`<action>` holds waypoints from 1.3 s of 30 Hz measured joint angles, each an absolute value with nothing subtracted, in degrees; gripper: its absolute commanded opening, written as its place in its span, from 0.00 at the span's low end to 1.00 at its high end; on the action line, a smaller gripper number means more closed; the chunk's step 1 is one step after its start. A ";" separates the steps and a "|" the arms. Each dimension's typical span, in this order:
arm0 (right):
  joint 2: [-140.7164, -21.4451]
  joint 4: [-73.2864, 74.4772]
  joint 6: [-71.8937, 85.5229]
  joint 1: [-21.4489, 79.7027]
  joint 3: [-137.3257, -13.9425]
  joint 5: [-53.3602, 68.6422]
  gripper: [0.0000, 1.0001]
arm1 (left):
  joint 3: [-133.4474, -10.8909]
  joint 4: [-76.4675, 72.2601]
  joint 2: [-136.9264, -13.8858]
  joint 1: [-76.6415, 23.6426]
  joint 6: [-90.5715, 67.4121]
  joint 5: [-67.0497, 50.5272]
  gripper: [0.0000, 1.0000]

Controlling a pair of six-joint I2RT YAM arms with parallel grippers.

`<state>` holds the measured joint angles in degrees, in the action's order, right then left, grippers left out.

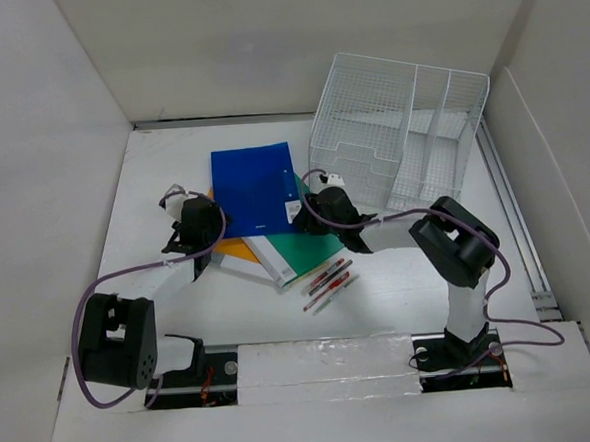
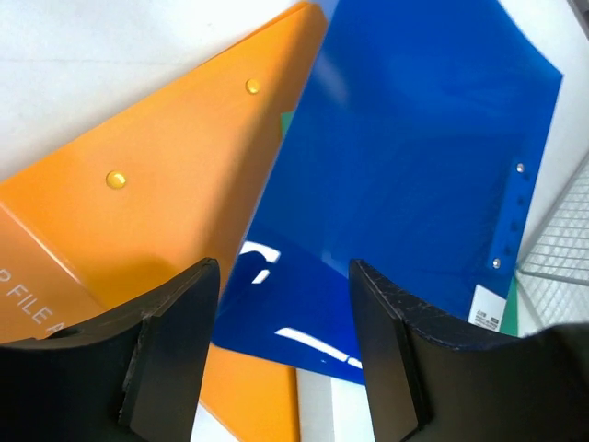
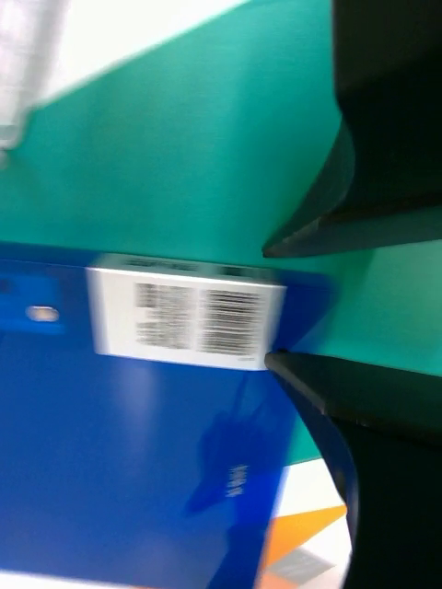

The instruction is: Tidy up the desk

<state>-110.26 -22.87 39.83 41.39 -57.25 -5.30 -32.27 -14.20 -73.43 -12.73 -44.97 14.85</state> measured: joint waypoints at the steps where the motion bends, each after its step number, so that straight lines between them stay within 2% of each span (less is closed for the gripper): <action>1: -109.34 -22.83 39.79 42.00 -55.77 -6.09 0.54 | -31.79 -14.28 -73.43 -12.73 -44.97 14.85 0.53; 7: -102.26 -21.08 36.95 42.22 -52.18 -8.62 0.50 | -29.76 -15.44 -72.93 -12.73 -44.93 14.02 0.52; 17: -87.24 -19.99 34.20 28.27 -40.51 -9.80 0.48 | -27.38 -17.61 -68.20 -13.15 -44.93 12.21 0.52; 28: -88.68 -18.96 33.08 13.34 -40.27 -4.91 0.49 | -27.38 -18.68 -68.71 -13.54 -44.93 12.49 0.52; 34: -86.83 -19.00 32.80 18.02 -39.64 -1.74 0.60 | -27.35 -18.61 -68.69 -13.54 -44.86 14.46 0.52; 38: -77.08 -19.20 33.39 26.00 -33.26 -1.61 0.58 | -27.31 -17.96 -68.66 -13.54 -44.64 15.97 0.52; 39: -75.09 -19.35 33.52 27.46 -32.27 -1.48 0.50 | -27.20 -17.89 -68.66 -13.54 -44.62 16.25 0.52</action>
